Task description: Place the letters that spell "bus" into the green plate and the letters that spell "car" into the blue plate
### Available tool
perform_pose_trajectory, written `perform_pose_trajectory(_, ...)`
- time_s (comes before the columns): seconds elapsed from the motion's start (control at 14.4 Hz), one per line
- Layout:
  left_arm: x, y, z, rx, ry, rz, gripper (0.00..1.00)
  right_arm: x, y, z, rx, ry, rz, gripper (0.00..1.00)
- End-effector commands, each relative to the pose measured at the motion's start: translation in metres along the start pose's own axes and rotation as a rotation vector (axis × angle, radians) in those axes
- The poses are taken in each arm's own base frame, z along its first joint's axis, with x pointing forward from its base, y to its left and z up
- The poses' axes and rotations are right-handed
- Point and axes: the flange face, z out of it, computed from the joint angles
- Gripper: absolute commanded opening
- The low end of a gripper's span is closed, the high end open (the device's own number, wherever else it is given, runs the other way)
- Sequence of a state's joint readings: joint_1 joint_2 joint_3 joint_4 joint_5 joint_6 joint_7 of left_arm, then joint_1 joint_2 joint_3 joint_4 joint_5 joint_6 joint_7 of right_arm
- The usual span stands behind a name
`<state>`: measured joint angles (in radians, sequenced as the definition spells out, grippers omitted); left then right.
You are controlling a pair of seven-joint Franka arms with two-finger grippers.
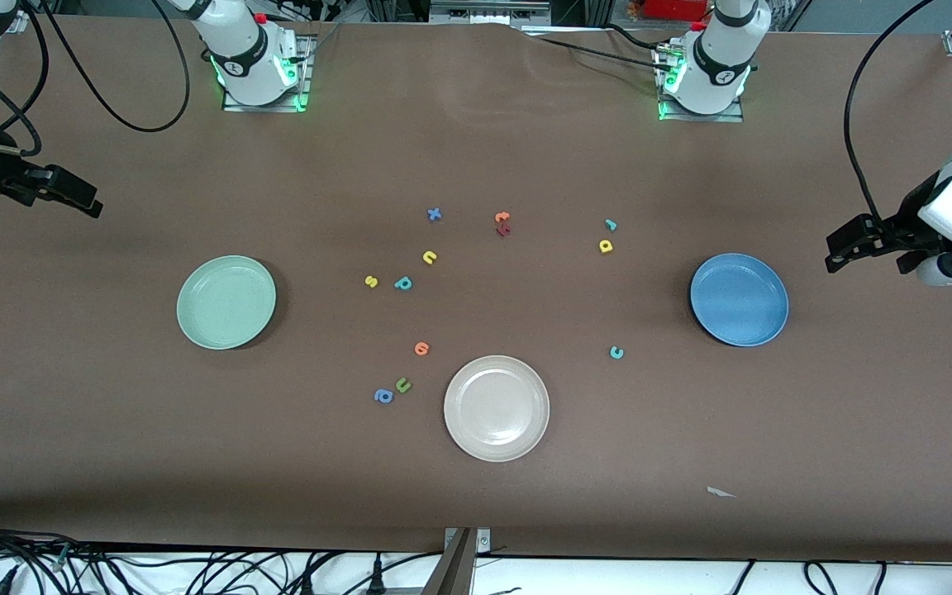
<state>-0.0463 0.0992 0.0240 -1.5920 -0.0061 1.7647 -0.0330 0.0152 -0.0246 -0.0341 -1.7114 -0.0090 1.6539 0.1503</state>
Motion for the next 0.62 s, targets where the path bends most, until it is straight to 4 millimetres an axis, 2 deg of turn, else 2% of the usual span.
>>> perform_pose_trajectory(0.0, -0.004, 0.013, -0.015, 0.002, 0.005, 0.039, 1.00, -0.003, -0.002, -0.007, 0.014, -0.009, -0.009, 1.00)
perform_pose_trajectory(0.21, -0.006, 0.014, -0.015, 0.000, -0.006, 0.039, 1.00, -0.002, -0.004, -0.007, 0.009, -0.008, -0.020, 1.00)
perform_pose_trajectory(0.35, -0.005, 0.013, -0.014, 0.000, -0.006, 0.037, 1.00, -0.004, -0.015, -0.007, 0.002, -0.007, -0.041, 1.00)
perform_pose_trajectory(0.55, -0.005, 0.012, -0.014, 0.000, -0.008, 0.037, 1.00, -0.004, -0.016, -0.007, 0.004, -0.007, -0.043, 1.00)
